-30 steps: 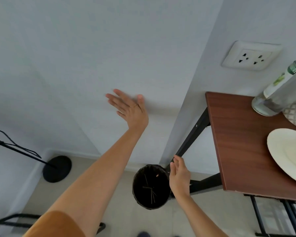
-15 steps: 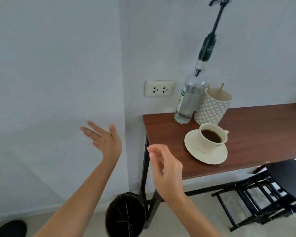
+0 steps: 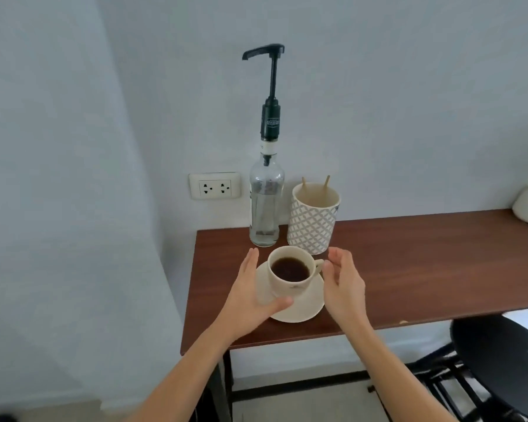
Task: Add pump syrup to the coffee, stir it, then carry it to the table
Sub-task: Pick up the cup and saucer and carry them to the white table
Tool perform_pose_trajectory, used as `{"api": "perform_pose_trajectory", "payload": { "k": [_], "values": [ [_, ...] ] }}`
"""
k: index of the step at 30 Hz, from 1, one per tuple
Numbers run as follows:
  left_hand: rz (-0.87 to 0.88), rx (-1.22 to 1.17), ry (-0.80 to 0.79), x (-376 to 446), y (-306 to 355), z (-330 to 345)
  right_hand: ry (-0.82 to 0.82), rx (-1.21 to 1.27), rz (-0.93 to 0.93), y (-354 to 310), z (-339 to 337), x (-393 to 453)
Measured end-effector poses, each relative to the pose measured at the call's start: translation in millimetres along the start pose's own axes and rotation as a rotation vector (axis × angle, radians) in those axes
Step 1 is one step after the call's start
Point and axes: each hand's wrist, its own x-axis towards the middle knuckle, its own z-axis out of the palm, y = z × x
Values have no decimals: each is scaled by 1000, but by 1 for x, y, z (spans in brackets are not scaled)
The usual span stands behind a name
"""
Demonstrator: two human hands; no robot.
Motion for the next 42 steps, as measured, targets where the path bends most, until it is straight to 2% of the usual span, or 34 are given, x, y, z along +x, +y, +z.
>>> {"api": "perform_pose_trajectory", "payload": {
  "k": [4, 10, 20, 31, 36, 39, 42],
  "values": [
    [30, -81, 116, 6, 8, 25, -231, -72, 31, 16, -6, 30],
    [-27, -100, 232, 10, 11, 44, -360, -2, 2, 26, -6, 47],
    [-20, -117, 279, 6, 15, 46, -376, -61, -54, 26, -8, 48],
    [-23, -103, 226, -8, 8, 47, -386, -11, -47, 27, -21, 21],
    [-30, -97, 212, -16, 9, 48, -189, -94, -29, 26, -36, -15],
    [-41, -110, 208, -18, 9, 47, -246, -184, 64, 29, -47, -39],
    [-40, -103, 206, -19, 8, 47, -438, -8, 321, 28, -40, -51]
  ]
}}
